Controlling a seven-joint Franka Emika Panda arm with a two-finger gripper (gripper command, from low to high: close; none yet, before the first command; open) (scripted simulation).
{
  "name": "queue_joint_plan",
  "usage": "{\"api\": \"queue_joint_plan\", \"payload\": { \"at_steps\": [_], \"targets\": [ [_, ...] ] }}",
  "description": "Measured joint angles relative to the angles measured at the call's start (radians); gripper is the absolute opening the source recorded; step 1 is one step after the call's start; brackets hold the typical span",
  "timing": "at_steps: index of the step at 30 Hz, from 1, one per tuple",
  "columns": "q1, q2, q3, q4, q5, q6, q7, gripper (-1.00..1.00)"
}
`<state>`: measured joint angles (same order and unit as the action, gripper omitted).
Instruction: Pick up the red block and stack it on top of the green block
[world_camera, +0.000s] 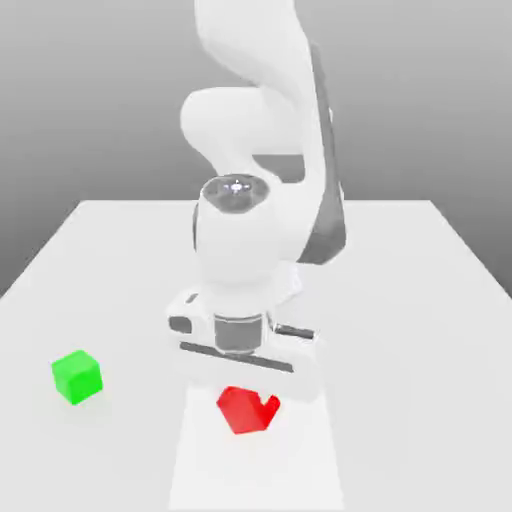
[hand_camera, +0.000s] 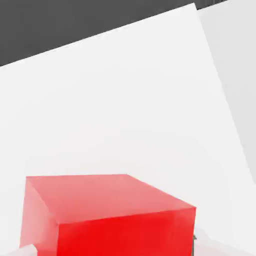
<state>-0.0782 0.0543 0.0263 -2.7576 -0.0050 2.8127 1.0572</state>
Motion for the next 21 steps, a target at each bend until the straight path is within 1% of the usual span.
{"api": "queue_joint_plan", "payload": {
  "at_steps": [3, 9, 12, 15, 18, 19, 21],
  "targets": [
    [-0.114, -0.052, -0.044, -0.003, -0.007, -0.049, 0.059, -1.0],
    [-0.349, -0.115, -0.169, 0.001, -0.029, -0.115, 0.221, -1.0],
    [-0.443, -0.139, -0.227, 0.004, -0.034, -0.141, 0.297, -1.0],
    [-0.459, -0.065, -0.239, 0.008, 0.004, -0.072, 0.29, -1.0],
    [-0.476, 0.04, -0.207, 0.012, 0.065, 0.026, 0.248, -1.0],
    [-0.481, 0.064, -0.199, 0.014, 0.08, 0.048, 0.238, 1.0],
    [-0.481, 0.064, -0.198, 0.014, 0.08, 0.048, 0.238, 1.0]
  ]
}}
